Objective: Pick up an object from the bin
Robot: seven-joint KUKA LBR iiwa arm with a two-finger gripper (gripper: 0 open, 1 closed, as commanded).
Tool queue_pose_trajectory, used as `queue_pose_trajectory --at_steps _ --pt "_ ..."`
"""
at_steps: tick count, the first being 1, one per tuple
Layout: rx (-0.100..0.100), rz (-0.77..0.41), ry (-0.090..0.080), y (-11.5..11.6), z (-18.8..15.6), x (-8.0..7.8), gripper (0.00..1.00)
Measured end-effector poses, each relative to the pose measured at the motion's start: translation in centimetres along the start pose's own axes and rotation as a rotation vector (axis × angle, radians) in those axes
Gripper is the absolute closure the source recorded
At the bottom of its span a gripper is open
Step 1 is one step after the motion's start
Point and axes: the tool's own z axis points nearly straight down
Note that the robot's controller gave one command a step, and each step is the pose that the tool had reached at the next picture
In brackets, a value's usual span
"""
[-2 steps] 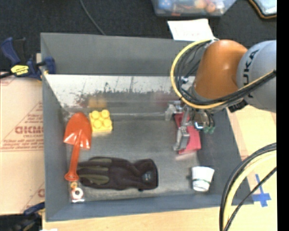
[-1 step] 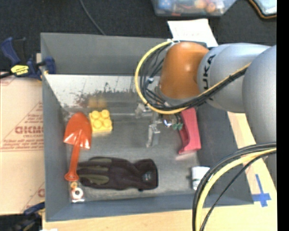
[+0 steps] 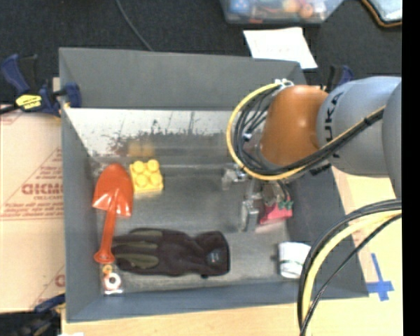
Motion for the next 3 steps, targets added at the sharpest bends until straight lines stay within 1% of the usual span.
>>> queue_pose_trajectory --at_steps 1,2,3 --pt "-0.012 -0.051 -0.013 7.6 2.5 -2.6 0.00" --pt "0.005 -0.055 -0.008 1.3 0.3 -0.1 0.00" --pt "-0.013 -0.088 -0.013 10.3 2.4 -1.8 0.00"
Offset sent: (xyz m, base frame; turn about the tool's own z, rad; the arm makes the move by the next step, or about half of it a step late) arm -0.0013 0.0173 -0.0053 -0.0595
